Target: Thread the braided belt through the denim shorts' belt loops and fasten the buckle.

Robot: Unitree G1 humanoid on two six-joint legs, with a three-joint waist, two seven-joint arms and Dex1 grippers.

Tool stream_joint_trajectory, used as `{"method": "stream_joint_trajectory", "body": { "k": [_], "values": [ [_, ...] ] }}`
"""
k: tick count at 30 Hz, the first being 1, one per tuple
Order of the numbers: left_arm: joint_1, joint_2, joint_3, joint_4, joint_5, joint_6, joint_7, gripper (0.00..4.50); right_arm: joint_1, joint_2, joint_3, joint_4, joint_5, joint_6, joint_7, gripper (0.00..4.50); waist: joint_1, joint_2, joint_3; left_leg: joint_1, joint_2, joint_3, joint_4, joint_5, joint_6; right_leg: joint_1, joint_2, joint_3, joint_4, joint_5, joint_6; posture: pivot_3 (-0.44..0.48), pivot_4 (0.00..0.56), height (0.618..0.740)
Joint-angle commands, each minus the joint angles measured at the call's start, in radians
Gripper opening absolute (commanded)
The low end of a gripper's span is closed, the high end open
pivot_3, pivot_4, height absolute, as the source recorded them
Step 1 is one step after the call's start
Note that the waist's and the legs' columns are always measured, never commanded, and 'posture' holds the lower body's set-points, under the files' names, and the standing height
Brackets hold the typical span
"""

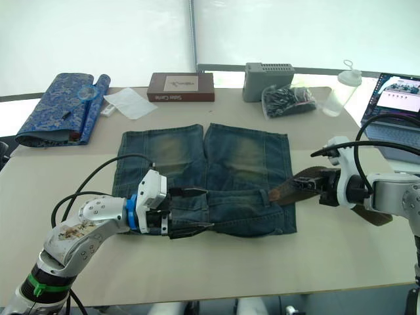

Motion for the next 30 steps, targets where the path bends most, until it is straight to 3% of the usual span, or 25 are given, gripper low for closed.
{"method": "stream_joint_trajectory", "body": {
  "k": [1,16,25,30],
  "values": [
    [0.004,-0.006,0.013,-0.036,0.004,-0.023,-0.004,4.45,0.005,0.0,0.018,-0.032,-0.046,-0.011,0.016,0.0,0.0,0.0,0.0,0.0,0.0,0.0,0.0,0.0,0.0,0.0,0.0,0.0,0.001,0.0,0.0,0.0,0.15,0.74],
    [0.037,-0.015,0.007,-0.037,0.034,-0.041,-0.002,4.45,-0.117,0.121,0.184,0.034,-0.26,-0.041,0.017,0.0,-0.004,0.0,0.0,0.005,0.0,0.004,0.003,0.0,0.0,-0.001,0.002,0.007,0.008,0.0,0.0,0.0,0.15,0.74],
    [0.057,-0.021,0.006,-0.035,0.055,-0.043,0.003,4.45,-0.139,0.204,0.176,0.071,-0.328,-0.035,0.011,0.0,-0.003,0.0,0.0,0.005,0.0,0.005,0.003,0.0,0.0,-0.001,0.002,0.008,0.008,0.0,0.0,0.0,0.15,0.74],
    [0.061,-0.025,-0.004,-0.02,0.079,-0.028,0.019,4.45,-0.139,0.303,0.155,0.043,-0.319,0.026,-0.032,0.0,-0.006,0.0,0.0,0.005,0.0,0.005,0.003,0.0,0.0,-0.001,0.002,0.008,0.009,0.0,0.0,0.0,0.15,0.74]
  ]
}}
